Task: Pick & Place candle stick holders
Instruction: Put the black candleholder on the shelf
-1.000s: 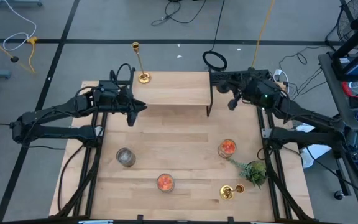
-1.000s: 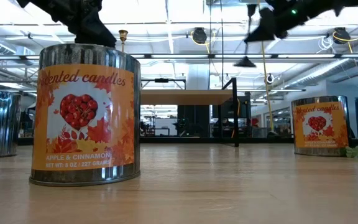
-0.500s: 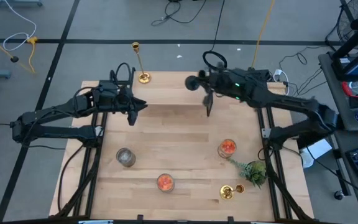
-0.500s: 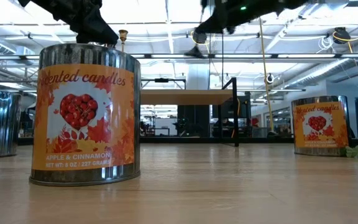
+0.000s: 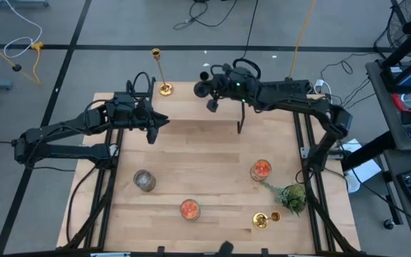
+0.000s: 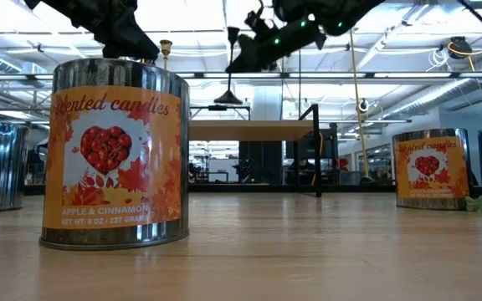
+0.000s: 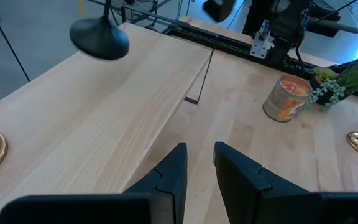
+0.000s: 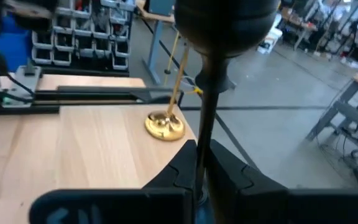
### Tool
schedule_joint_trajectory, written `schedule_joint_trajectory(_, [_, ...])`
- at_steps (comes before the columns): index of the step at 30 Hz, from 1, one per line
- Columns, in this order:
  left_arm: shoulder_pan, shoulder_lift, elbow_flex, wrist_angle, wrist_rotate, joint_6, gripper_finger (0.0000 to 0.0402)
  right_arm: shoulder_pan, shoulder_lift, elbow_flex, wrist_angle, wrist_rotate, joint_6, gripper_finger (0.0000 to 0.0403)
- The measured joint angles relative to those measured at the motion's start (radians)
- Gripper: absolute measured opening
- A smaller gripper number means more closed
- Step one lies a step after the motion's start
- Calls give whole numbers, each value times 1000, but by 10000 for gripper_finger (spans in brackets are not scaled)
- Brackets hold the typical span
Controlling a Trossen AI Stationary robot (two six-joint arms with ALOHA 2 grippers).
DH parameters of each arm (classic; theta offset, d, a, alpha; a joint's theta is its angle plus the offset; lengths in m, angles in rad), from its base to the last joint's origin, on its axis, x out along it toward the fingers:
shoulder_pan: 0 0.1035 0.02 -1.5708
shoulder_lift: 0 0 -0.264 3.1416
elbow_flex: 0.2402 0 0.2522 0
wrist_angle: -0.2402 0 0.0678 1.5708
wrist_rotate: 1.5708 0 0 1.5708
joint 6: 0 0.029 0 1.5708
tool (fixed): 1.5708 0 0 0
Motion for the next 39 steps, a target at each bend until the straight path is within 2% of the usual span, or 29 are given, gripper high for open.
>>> schedule_joint_trajectory(13, [0,0,0,-2,0,25,85,-71,136,1,104,-2,108,13])
schedule_joint_trajectory(20, [0,0,0,-2,0,27,85,-99,165,1,143,-77,157,14])
schedule_joint_trajectory(25, [-1,0,0,-2,0,27,85,-110,196,1,206,-82,161,15])
schedule_joint_trajectory(35, [0,0,0,-2,0,27,85,-112,200,1,215,-80,157,15])
schedule_joint_trajectory(39, [0,0,0,-2,0,27,85,-112,200,1,213,-79,157,27])
